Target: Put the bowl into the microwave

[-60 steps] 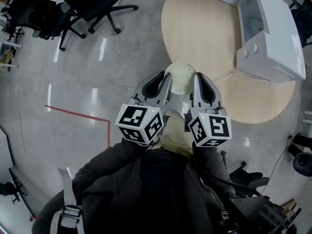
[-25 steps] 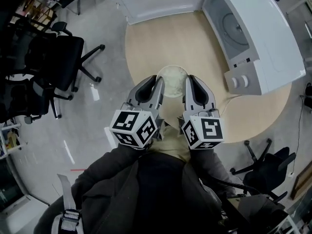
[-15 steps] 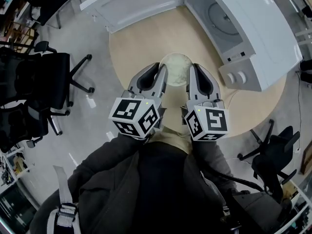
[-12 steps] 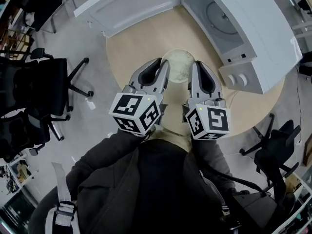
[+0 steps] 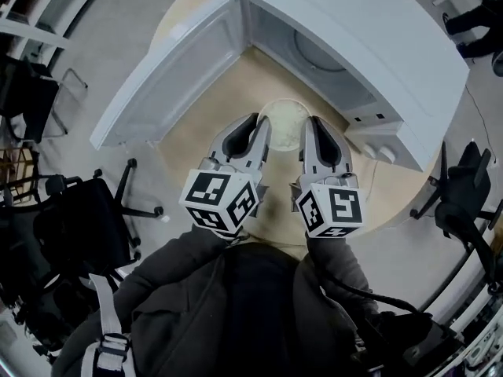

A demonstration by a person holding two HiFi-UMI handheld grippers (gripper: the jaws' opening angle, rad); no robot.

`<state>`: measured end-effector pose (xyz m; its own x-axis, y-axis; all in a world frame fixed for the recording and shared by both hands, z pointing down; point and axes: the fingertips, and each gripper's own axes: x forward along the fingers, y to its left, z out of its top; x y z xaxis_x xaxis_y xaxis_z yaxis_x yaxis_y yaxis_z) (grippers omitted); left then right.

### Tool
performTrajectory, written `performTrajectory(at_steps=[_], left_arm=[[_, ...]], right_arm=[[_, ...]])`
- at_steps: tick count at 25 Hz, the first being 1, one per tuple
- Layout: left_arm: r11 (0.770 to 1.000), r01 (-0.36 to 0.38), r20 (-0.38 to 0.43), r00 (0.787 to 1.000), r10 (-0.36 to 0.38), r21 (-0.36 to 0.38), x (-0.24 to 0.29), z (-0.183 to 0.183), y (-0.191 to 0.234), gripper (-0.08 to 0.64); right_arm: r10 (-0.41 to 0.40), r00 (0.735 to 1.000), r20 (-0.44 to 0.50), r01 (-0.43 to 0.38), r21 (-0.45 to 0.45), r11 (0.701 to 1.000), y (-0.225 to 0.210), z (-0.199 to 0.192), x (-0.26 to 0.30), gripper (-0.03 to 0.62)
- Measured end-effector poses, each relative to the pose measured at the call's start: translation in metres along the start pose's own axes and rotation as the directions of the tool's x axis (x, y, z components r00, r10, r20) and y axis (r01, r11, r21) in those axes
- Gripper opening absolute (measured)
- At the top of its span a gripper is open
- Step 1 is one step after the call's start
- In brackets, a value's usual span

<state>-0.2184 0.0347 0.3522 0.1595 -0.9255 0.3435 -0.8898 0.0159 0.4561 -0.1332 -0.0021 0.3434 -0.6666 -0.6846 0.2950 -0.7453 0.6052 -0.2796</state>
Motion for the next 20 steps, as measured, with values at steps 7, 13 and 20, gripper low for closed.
performTrajectory(at_steps=[7,13,20], left_arm=[[0.990,0.133,-0.079,0.988,-0.130,0.037,0.038,0.013,0.012,0.071],[0.976,0.210,-0.128,0.971,-0.202,0.050,0.066,0.013,0.013,0.071],[0.965,0.255,-0.163,0.956,-0.242,0.065,0.100,0.014,0.013,0.071]], right_arm=[[-0.158,0.987,0.034,0.157,0.045,0.987,-0.014,0.004,0.023,0.026],[-0.253,0.966,0.051,0.249,0.072,0.966,-0.031,0.003,0.034,0.026],[-0.321,0.945,0.063,0.315,0.092,0.945,-0.052,0.004,0.050,0.025]])
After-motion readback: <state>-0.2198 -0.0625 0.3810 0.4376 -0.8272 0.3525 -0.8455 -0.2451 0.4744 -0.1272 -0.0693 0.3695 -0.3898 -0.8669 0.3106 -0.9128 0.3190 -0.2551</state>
